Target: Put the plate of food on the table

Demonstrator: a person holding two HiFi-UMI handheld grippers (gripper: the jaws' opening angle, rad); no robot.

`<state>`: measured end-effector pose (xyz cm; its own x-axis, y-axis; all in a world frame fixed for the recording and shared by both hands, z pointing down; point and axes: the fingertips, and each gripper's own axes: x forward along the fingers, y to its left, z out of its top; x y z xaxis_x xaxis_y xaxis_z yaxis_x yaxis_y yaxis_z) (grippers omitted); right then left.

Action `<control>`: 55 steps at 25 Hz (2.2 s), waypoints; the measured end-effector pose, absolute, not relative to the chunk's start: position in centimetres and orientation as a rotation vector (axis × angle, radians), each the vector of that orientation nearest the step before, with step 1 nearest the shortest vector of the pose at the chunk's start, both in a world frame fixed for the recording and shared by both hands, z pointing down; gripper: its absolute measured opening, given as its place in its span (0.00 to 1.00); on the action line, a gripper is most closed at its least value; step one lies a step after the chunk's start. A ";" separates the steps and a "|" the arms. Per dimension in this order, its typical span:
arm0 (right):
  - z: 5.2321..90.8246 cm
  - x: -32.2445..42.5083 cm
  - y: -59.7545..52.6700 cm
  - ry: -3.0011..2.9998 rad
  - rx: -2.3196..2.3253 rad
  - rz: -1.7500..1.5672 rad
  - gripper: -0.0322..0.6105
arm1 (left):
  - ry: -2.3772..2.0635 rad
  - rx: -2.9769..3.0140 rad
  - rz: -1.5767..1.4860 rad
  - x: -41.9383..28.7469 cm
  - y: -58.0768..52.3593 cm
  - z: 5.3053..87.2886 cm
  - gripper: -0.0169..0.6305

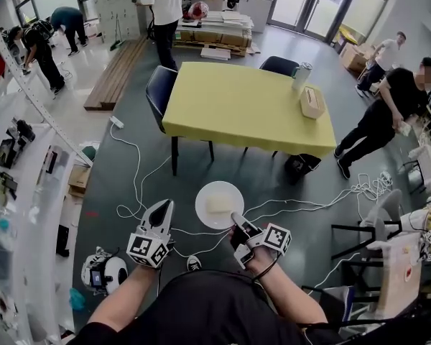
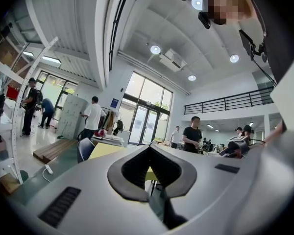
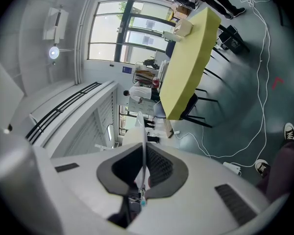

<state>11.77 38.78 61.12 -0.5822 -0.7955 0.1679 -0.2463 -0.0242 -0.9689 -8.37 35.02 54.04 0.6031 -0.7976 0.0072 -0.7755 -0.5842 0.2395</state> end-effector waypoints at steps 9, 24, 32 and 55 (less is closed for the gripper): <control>61.6 10.9 37.7 1.793 -1.087 -1.666 0.08 | -1.327 2.580 -0.151 -10.0 33.4 54.7 0.04; 61.9 11.7 24.8 1.847 -0.988 -1.729 0.08 | -1.371 2.576 -0.136 -7.6 22.4 54.0 0.04; 62.4 12.9 18.1 1.886 -0.927 -1.773 0.08 | -1.422 2.521 -0.124 -5.7 15.9 54.4 0.04; 62.8 13.4 5.1 1.961 -0.835 -1.871 0.08 | -1.594 2.423 -0.173 -5.4 4.5 53.3 0.04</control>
